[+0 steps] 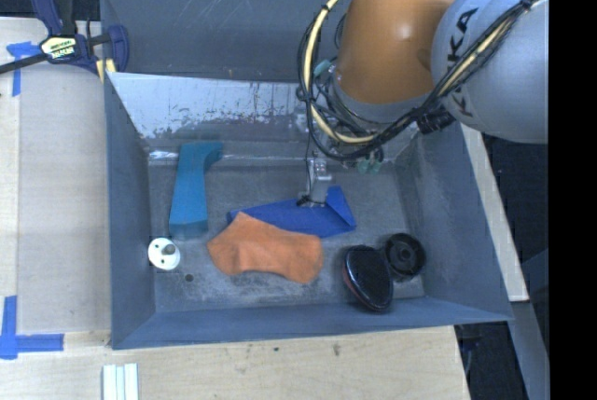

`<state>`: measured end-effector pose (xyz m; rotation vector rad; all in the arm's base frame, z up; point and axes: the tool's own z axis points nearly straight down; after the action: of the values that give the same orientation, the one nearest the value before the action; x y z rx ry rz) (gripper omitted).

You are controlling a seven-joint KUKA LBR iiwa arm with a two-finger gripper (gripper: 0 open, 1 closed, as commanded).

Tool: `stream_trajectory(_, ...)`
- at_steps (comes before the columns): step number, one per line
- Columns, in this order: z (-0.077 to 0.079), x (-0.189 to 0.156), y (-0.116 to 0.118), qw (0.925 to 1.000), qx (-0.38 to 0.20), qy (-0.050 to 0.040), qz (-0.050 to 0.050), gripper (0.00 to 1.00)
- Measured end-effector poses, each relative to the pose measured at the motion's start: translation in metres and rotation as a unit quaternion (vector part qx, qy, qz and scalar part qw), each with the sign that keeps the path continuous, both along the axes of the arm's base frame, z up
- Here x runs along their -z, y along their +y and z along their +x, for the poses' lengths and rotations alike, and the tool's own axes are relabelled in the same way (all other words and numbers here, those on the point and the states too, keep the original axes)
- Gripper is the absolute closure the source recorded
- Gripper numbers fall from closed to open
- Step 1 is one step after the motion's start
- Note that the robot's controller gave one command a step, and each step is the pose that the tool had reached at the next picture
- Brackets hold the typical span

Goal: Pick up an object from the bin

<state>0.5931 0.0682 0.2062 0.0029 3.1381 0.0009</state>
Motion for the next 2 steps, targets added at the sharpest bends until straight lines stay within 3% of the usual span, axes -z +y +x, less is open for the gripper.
stream_trajectory(1, 0.0, 0.0, 0.0, 1.0, 0.0, 0.0, 0.0, 0.0)
stream_trajectory(2, -0.004, 0.053, 0.002, 0.9994, -0.033, -0.0025, 0.0, 0.0)
